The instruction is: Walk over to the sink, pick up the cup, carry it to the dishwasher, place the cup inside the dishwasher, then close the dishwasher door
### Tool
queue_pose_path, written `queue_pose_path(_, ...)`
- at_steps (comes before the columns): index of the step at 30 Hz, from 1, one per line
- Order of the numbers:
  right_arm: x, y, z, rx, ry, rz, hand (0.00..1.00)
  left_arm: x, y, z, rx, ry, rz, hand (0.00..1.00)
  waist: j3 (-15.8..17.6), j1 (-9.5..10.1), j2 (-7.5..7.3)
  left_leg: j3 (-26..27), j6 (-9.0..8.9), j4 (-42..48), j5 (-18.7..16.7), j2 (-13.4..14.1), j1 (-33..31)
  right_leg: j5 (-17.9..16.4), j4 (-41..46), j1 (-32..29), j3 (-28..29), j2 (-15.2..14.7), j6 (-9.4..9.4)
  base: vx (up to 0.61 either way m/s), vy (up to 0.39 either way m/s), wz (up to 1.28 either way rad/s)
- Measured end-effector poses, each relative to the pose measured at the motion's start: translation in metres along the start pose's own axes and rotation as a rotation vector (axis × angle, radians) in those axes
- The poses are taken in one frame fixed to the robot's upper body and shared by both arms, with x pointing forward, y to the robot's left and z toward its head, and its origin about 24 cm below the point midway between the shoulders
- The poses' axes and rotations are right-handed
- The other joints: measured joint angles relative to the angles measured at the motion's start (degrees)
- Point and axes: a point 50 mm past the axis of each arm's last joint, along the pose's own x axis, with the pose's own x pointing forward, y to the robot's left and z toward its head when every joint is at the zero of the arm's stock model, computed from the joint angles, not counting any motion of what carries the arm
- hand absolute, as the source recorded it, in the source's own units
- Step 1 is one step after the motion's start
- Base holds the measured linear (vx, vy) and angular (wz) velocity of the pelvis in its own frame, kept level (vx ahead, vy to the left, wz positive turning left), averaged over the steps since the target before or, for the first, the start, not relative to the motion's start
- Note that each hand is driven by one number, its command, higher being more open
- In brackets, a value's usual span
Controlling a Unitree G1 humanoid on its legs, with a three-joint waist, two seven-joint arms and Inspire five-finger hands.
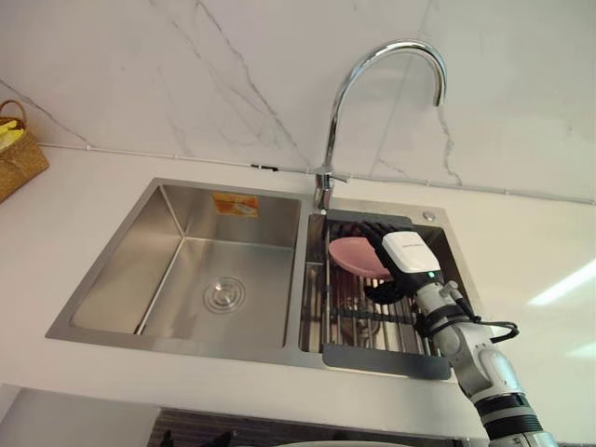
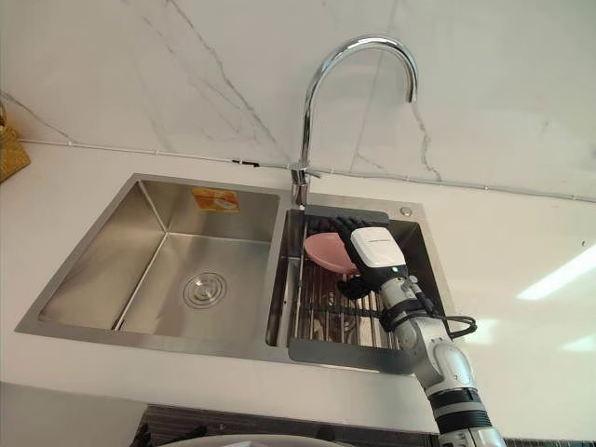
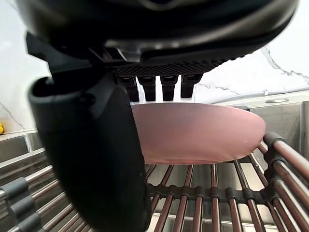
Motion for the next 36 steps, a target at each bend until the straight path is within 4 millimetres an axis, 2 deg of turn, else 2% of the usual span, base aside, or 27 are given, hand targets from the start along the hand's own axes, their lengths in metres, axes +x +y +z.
queue_pose_path(6, 0.0, 0.0, 0.001, -0.034, -0.007, -0.021, 0.0, 0.0, 0.0, 0.001, 0.0, -0.002, 0.0, 1.0, 0.1, -0.01, -0.11, 0.0, 0.0, 0.0, 0.0, 0.0, 0.0, 0.0, 0.0, 0.0, 0.0, 0.0, 0.01, -0.03, 0.0, 0.0)
queue_pose_path(14, 0.0, -0.014, 0.005, -0.043, -0.035, -0.14, 0.0, 0.0, 0.001, 0.0, 0.0, -0.001, 0.002, 1.0, 0.1, -0.1, -0.15, 0.4, -0.02, -0.1, 0.0, 0.0, 0.2, 0.0, 0.0, 0.0, 0.4, 0.0, 0.01, -0.03, -0.001, -0.02)
queue_pose_path(19, -0.007, -0.037, 0.006, 0.048, -0.041, -0.279, 0.0, 0.0, 0.002, -0.001, -0.002, -0.002, 0.01, 1.0, 0.3, -0.38, -0.06, 0.9, -0.04, -0.1, -0.1, 0.0, 0.4, 0.0, 0.0, 0.0, 1.1, 0.0, 0.0, 0.0, 0.0, -0.05)
queue_pose_path(26, -0.026, -0.094, -0.017, 0.283, 0.027, -0.586, 0.0, -0.001, 0.008, -0.001, -0.022, -0.016, 0.055, 1.0, 0.7, -1.08, 0.59, 1.8, -0.13, -0.2, -0.5, 0.2, 0.8, 0.0, 0.0, 0.0, 1.9, 0.3, -0.05, -0.04, -0.003, -0.06)
queue_pose_path(30, -0.045, -0.116, -0.028, 0.397, 0.064, -0.729, 0.0, 0.0, 0.008, 0.002, -0.037, -0.029, 0.059, 1.0, 0.6, -1.71, 0.95, 1.7, -0.08, -0.2, -1.1, 0.5, 0.4, -0.3, 0.1, 0.0, 1.4, 0.5, -0.45, -0.02, -0.01, 0.06)
queue_pose_path(31, -0.052, -0.119, -0.032, 0.442, 0.084, -0.765, 0.0, 0.0, 0.008, 0.003, -0.035, -0.034, 0.058, 1.0, 0.5, -1.73, 1.06, 2.1, 0.44, -0.2, -1.6, 0.7, 0.5, -0.6, 0.1, 0.0, 1.3, 0.6, -0.47, 0.02, -0.001, -0.05)
queue_pose_path(33, -0.057, -0.119, -0.038, 0.492, 0.122, -0.794, 0.0, -0.001, 0.007, 0.002, -0.043, -0.031, 0.053, 1.0, 0.7, -1.71, 1.45, 3.9, 0.4, 3.8, -3.3, 1.0, -0.2, -1.3, 0.3, 0.4, 2.4, 0.8, -0.38, 0.04, 0.024, -0.2)
queue_pose_path(34, -0.059, -0.119, -0.041, 0.502, 0.141, -0.81, 0.0, -0.002, 0.002, 0.0, -0.055, -0.028, 0.045, 1.0, 1.2, -1.88, 2.32, 4.5, 0.33, 11.1, -6.7, 1.4, -2.5, -2.4, 1.9, 0.3, 3.2, 0.8, -0.27, 0.03, 0.054, -0.4)
queue_pose_path(35, -0.06, -0.118, -0.042, 0.509, 0.148, -0.811, 0.0, -0.004, -0.004, -0.002, -0.061, -0.024, 0.028, 1.0, 1.6, -1.84, 3.05, 5.8, -0.51, 18.8, -8.6, 1.3, -5.0, -3.8, 4.6, -1.0, 4.7, 0.6, -0.14, 0.01, 0.066, -0.47)
queue_pose_path(36, -0.06, -0.118, -0.041, 0.51, 0.147, -0.807, 0.0, -0.005, -0.008, -0.003, -0.063, -0.023, 0.018, 1.0, 1.6, -1.95, 3.22, 5.9, -0.92, 21.7, -8.9, 1.2, -6.4, -4.4, 6.1, -1.8, 5.5, 0.5, -0.06, -0.03, 0.041, -0.23)
